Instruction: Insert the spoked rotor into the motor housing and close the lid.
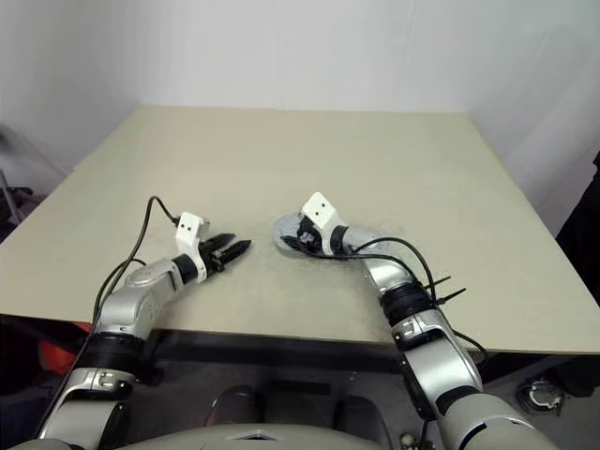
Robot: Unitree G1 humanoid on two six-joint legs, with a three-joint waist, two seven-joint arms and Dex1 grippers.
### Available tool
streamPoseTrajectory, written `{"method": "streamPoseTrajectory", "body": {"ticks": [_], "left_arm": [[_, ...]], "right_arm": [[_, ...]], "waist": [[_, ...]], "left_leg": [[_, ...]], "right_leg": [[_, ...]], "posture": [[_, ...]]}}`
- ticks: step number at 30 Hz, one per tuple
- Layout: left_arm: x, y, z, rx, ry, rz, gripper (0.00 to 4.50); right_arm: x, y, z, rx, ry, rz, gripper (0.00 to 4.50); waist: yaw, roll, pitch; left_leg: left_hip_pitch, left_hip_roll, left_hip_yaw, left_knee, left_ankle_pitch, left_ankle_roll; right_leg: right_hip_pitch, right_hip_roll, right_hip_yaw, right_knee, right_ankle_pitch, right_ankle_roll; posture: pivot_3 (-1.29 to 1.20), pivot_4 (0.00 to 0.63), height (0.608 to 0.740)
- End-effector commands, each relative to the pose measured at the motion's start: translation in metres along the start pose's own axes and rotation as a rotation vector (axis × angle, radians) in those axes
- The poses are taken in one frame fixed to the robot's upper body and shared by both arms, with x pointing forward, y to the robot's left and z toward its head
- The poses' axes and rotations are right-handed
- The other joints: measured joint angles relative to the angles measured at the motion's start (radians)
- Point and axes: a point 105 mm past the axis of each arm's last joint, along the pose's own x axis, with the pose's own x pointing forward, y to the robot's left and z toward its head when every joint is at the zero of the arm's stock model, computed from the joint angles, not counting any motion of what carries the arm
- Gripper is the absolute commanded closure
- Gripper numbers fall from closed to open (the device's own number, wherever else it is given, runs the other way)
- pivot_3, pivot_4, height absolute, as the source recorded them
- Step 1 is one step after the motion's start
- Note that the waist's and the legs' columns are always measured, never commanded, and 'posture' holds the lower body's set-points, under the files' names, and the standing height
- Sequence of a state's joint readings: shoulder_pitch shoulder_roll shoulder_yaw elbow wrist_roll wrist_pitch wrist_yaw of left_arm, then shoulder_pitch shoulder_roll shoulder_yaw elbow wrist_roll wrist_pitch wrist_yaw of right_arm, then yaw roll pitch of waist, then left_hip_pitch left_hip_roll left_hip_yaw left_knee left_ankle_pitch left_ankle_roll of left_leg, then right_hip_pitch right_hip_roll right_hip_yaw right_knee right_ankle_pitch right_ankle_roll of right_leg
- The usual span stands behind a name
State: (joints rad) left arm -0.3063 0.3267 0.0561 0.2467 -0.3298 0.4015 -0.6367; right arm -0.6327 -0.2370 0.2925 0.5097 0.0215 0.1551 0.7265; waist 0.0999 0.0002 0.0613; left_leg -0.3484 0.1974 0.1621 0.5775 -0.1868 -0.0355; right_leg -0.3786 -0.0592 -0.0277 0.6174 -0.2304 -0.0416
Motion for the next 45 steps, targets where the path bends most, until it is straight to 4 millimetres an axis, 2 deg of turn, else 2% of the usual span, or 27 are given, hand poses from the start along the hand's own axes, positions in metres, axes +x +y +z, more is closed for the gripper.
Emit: {"method": "streamPoseTrajectory", "body": {"ticks": [1, 4, 8, 10, 14, 18, 20, 23, 26, 28, 29, 34, 37, 40, 45], "left_arm": [[-0.002, -0.001, 0.014, 0.030, -0.047, 0.000, 1.54], [-0.002, -0.001, 0.015, 0.030, -0.048, -0.002, 1.54], [-0.001, -0.001, 0.015, 0.030, -0.048, -0.005, 1.54], [-0.001, -0.002, 0.015, 0.031, -0.047, -0.006, 1.54], [-0.001, -0.002, 0.015, 0.031, -0.046, -0.006, 1.54], [-0.001, -0.002, 0.014, 0.029, -0.045, -0.004, 1.54], [-0.001, -0.001, 0.014, 0.028, -0.045, -0.001, 1.54], [-0.001, 0.000, 0.015, 0.028, -0.047, 0.001, 1.54], [-0.001, 0.000, 0.017, 0.023, -0.054, 0.003, 1.54], [-0.002, 0.000, 0.017, 0.019, -0.056, 0.003, 1.54], [-0.001, -0.001, 0.018, 0.011, -0.058, 0.002, 1.54], [0.004, -0.015, 0.029, -0.092, -0.105, -0.051, 1.54], [0.018, -0.028, 0.040, -0.190, -0.121, -0.101, 1.54], [0.036, -0.037, 0.046, -0.249, -0.094, -0.125, 2.14], [0.064, -0.052, 0.056, -0.317, -0.051, -0.197, 3.91]], "right_arm": [[-0.015, -0.005, -0.047, 0.127, 0.160, -0.017, 1.41], [-0.014, 0.000, -0.038, 0.283, 0.112, 0.031, 1.41], [-0.017, -0.009, -0.054, 0.159, 0.211, -0.027, 1.41], [-0.017, -0.009, -0.055, 0.163, 0.213, -0.028, 1.41], [-0.015, -0.008, -0.043, 0.113, 0.141, -0.023, 1.41], [-0.012, -0.005, -0.014, 0.176, -0.014, 0.002, 1.41], [-0.011, -0.005, -0.013, 0.152, -0.003, -0.001, 1.41], [-0.010, -0.003, -0.023, 0.139, 0.059, 0.000, 1.41], [-0.013, -0.002, -0.052, 0.156, 0.206, -0.008, 1.41], [-0.015, -0.001, -0.064, 0.156, 0.262, -0.005, 1.41], [-0.016, 0.000, -0.067, 0.144, 0.282, 0.000, 1.41], [-0.016, 0.003, -0.071, 0.126, 0.305, 0.009, 1.41], [-0.015, 0.003, -0.072, 0.122, 0.310, 0.006, 1.41], [-0.015, 0.003, -0.071, 0.117, 0.307, 0.007, 1.41], [-0.015, 0.001, -0.067, 0.105, 0.298, -0.006, 1.41]], "waist": [[0.001, 0.000, 0.000], [0.002, 0.000, 0.000], [-0.002, -0.001, -0.002], [-0.004, -0.001, -0.003], [-0.003, 0.000, -0.003], [-0.002, 0.000, -0.003], [-0.003, 0.000, -0.003], [-0.005, 0.000, -0.003], [-0.008, 0.000, -0.003], [-0.008, 0.001, -0.003], [-0.007, 0.001, -0.003], [-0.005, 0.002, -0.004], [-0.003, 0.001, -0.004], [-0.004, 0.002, -0.004], [-0.004, 0.006, -0.008]], "left_leg": [[0.000, 0.000, 0.000, 0.000, 0.000, 0.000], [0.000, 0.000, -0.001, 0.000, 0.000, 0.000], [0.000, 0.000, -0.005, -0.001, -0.002, 0.004], [0.000, 0.001, -0.005, -0.001, -0.003, 0.005], [0.002, 0.001, -0.005, -0.002, -0.003, 0.004], [0.000, 0.000, -0.006, -0.002, -0.003, 0.004], [-0.001, 0.000, -0.006, -0.002, -0.003, 0.004], [-0.002, 0.001, -0.006, -0.003, -0.003, 0.005], [-0.001, 0.001, -0.005, -0.005, -0.003, 0.005], [0.002, 0.001, -0.005, -0.005, -0.003, 0.005], [0.004, 0.001, -0.005, -0.005, -0.003, 0.004], [0.007, 0.000, -0.006, -0.005, -0.003, 0.004], [0.007, -0.001, -0.006, -0.005, -0.003, 0.004], [0.006, -0.001, -0.006, -0.005, -0.003, 0.004], [0.006, -0.003, -0.006, -0.006, -0.002, 0.004]], "right_leg": [[0.001, 0.000, 0.000, -0.001, 0.000, 0.000], [0.006, 0.000, 0.000, -0.005, 0.000, 0.001], [0.009, 0.000, 0.000, -0.010, 0.002, -0.004], [0.009, 0.000, 0.000, -0.010, 0.002, -0.004], [0.009, 0.000, 0.000, -0.009, -0.002, 0.003], [0.009, 0.000, 0.000, -0.010, -0.002, 0.003], [0.008, 0.000, 0.000, -0.010, -0.001, 0.002], [0.007, 0.001, 0.000, -0.010, 0.001, -0.003], [0.006, 0.001, 0.000, -0.010, 0.000, -0.004], [0.008, 0.001, 0.000, -0.010, 0.000, -0.003], [0.010, 0.001, 0.000, -0.010, -0.003, 0.002], [0.013, 0.000, 0.001, -0.011, -0.005, 0.004], [0.013, -0.001, 0.002, -0.011, -0.005, 0.004], [0.013, -0.001, 0.002, -0.011, -0.005, 0.004], [0.013, -0.001, 0.002, -0.011, -0.005, 0.004]], "posture": [[0.00, 0.000, 0.740], [0.00, 0.000, 0.740], [0.00, 0.000, 0.740], [0.00, 0.000, 0.740], [0.00, 0.000, 0.740], [0.00, 0.000, 0.740], [0.00, 0.000, 0.740], [0.00, 0.000, 0.740], [0.00, 0.000, 0.740], [0.00, 0.000, 0.740], [0.00, 0.000, 0.740], [0.00, 0.000, 0.740], [0.00, 0.000, 0.740], [0.00, 0.000, 0.740], [0.00, 0.000, 0.740]]}}
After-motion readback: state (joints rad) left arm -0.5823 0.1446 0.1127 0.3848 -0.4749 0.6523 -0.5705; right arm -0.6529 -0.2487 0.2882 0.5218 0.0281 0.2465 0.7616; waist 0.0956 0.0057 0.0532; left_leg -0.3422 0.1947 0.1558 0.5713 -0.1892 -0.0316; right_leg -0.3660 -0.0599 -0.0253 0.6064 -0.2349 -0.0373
